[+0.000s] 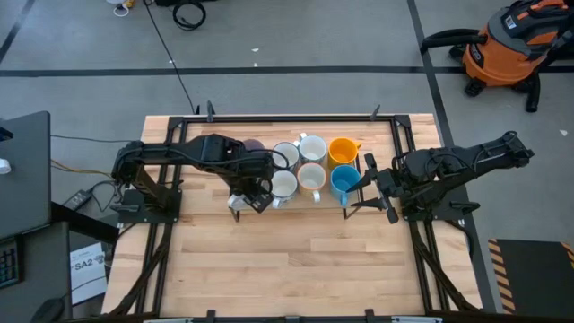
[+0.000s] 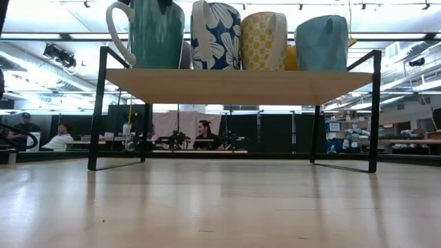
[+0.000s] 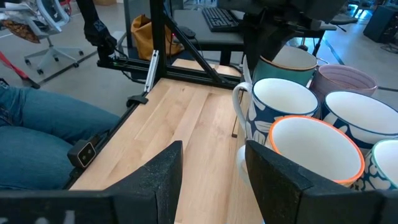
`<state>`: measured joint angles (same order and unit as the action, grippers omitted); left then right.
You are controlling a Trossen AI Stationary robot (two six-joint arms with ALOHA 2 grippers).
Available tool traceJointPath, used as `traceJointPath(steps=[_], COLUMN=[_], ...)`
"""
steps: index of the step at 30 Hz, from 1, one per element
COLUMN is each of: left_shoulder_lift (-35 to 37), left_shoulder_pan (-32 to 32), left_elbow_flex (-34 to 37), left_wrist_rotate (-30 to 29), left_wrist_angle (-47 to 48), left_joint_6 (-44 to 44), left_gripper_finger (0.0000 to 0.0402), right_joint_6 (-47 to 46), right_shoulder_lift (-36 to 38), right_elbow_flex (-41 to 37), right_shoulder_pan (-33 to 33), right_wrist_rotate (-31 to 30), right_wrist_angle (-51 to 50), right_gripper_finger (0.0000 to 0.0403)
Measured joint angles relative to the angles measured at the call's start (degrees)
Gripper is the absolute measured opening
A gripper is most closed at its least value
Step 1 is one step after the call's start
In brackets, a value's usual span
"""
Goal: Place coffee mugs
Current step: Put the green mug on the shelf, then return to Home Position
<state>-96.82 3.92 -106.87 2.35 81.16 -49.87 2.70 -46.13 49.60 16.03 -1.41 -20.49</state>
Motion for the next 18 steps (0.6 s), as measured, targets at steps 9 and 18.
traceJointPath(steps=[9,18], left_shoulder_lift=[1.3,6.6], left_shoulder_pan=[0.0,0.0], left_elbow_flex=[0.0,0.0], left_wrist_rotate=[-0.3,-1.7], left_wrist_angle=[-3.5,-7.3], left_joint_6=[0.1,0.1], left_gripper_finger=[0.0139,0.0139], right_joint_6=[0.0,0.0], right_shoulder_lift=[0.0,0.0], right_elbow_flex=[0.0,0.0], right_shoulder_pan=[0.0,0.0], right_wrist_rotate=[0.0,0.0], right_wrist_angle=[0.0,0.0], right_gripper_finger=[0.0180,0.0180])
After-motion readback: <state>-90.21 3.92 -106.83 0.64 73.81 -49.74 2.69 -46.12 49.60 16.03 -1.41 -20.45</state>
